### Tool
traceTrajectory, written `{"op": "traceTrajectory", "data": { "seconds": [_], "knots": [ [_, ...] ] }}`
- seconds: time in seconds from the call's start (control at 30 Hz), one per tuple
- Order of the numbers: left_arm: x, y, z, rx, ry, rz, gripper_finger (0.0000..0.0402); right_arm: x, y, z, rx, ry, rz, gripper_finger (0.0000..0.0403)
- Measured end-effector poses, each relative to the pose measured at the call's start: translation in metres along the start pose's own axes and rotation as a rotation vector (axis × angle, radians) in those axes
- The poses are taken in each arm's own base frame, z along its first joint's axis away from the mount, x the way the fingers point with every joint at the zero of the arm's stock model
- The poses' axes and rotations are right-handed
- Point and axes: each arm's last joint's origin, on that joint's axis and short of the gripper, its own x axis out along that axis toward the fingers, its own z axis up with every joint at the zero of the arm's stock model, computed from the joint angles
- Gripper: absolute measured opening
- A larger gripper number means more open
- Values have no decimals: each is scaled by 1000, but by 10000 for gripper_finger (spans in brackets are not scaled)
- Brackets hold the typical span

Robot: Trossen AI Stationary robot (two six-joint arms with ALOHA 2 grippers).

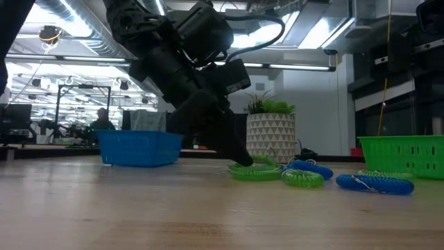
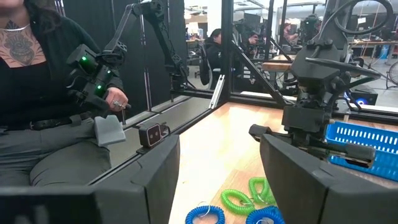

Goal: Sort items
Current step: Put the green spring keychain into the green bin

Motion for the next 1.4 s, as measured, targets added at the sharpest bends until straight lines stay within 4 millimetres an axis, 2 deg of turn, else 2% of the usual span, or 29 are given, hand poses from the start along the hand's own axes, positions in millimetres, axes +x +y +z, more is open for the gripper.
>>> {"op": "traceTrajectory", "data": {
  "seconds": [0.23, 0.57, 0.77, 0.9, 1.1, 1.4],
  "knots": [
    [-22, -1, 19, -4, -77, 4, 25, 0, 0, 0, 0, 0, 0, 220],
    [-79, 6, 54, -16, -239, 144, 25, 0, 0, 0, 0, 0, 0, 220],
    [-114, 12, 68, -11, -311, 311, 23, 0, 0, 0, 0, 0, 0, 220],
    [-132, 19, 75, -36, -365, 360, 24, 0, 0, 0, -1, 0, 0, 220],
    [-142, 21, 78, -44, -392, 366, 23, 0, 0, 9, -29, -79, 3, 220],
    [-143, 23, 81, -79, -425, 387, 24, -1, 1, 16, 54, -140, 14, 220]
  ]
}}
